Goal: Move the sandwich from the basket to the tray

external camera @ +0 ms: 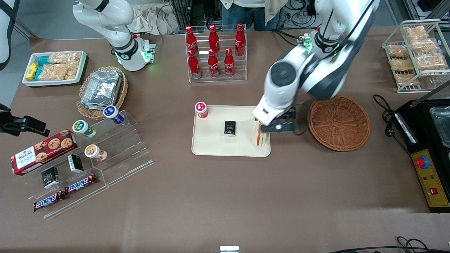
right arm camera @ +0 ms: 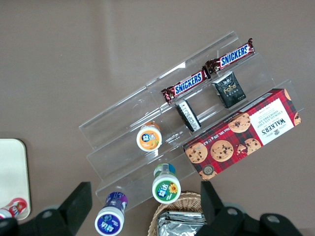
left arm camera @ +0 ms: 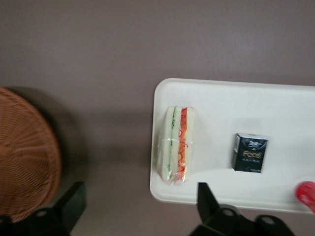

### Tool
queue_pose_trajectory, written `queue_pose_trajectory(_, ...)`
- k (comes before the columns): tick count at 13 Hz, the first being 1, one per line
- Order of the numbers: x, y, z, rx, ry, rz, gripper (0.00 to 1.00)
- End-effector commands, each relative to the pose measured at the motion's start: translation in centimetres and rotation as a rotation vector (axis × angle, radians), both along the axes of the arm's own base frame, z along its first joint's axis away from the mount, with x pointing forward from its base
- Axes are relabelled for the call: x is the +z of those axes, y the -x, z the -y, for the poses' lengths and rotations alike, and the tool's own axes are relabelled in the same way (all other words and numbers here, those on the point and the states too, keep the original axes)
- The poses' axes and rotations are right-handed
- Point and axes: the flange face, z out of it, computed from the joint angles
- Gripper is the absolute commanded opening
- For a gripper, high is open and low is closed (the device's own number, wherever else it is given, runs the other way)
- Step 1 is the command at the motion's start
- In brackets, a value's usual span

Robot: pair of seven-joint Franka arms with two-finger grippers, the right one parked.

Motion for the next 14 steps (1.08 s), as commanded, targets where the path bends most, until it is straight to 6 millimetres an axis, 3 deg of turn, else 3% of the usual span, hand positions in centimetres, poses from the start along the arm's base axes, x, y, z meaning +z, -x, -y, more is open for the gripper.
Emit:
queue_pose_trajectory(1, 6.3, -1.3, -4.5, -0.012, 0.025, -0.028, 1.0)
queue_pose_trajectory(3, 9.4, -2.6, -7.8, 0.006, 0.03, 0.003, 1.0)
queue_pose_trajectory(6, 13.8, -1.5, -13.0, 0.092, 0.003, 0.018, 1.0)
queue_pose_trajectory(8, 15.9, -1.4, -18.8, 0.082, 0.021, 0.001, 1.0)
queue_pose_trajectory(9, 16.9, -1.2, -20.5, 0.071, 0.055, 0.01, 1.0)
queue_pose_trajectory(12, 18.1, -1.4, -26.0, 0.16, 0.177, -0.012, 1.0)
queue_pose_trajectory(14, 18.5, -1.2, -27.2, 0.178, 0.178, -0.005, 1.0)
